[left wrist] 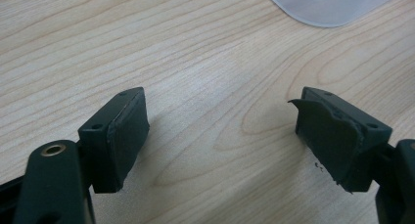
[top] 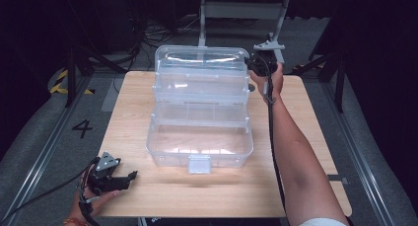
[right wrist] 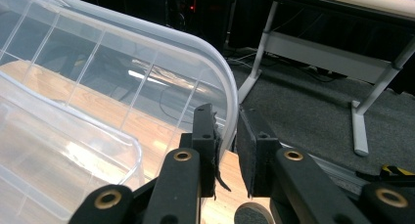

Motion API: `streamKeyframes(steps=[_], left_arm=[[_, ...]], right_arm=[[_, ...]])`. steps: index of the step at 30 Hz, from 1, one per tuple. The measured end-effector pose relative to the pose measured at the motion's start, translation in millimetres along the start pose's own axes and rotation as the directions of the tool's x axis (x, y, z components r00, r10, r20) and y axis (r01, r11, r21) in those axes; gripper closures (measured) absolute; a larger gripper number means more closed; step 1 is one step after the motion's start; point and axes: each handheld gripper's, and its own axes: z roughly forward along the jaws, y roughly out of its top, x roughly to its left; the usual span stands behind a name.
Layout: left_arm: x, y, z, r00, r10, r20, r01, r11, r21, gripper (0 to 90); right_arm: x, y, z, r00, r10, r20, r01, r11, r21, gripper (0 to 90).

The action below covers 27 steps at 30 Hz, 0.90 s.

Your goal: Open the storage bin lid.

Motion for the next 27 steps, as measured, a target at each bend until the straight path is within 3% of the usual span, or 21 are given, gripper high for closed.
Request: streamKeyframes(steps=[5, 8, 18, 27], left_arm=[[0.1, 0.1, 0.0, 1.0000, 0.001, 0.000, -0.001, 1.0000, 0.000, 20.4], [0.3, 0.1, -0.1, 1.0000, 0.004, -0.001, -0.004, 1.0000, 0.002, 20.4], [-0.5, -0.4, 0.3, 1.0000, -0.006, -0.004, 0.005, 1.0000, -0.006, 20.5], [-0.4, -0.4, 0.2, 1.0000, -0.005, -0.003, 0.005, 1.0000, -0.005, 20.5]], right_arm=[[0.0, -2.3, 3.5, 0.9999, 0.007, 0.013, -0.008, 1.000, 0.014, 77.8], [-1.2, -5.8, 4.5, 0.9999, 0.008, -0.012, -0.008, 1.000, 0.021, 78.1], [2.5, -8.3, 2.9, 0.9988, -0.041, -0.028, 0.042, 0.998, 0.039, 78.3], [2.6, -11.1, -6.6, 0.9978, -0.052, -0.042, 0.053, 0.998, 0.032, 78.0]])
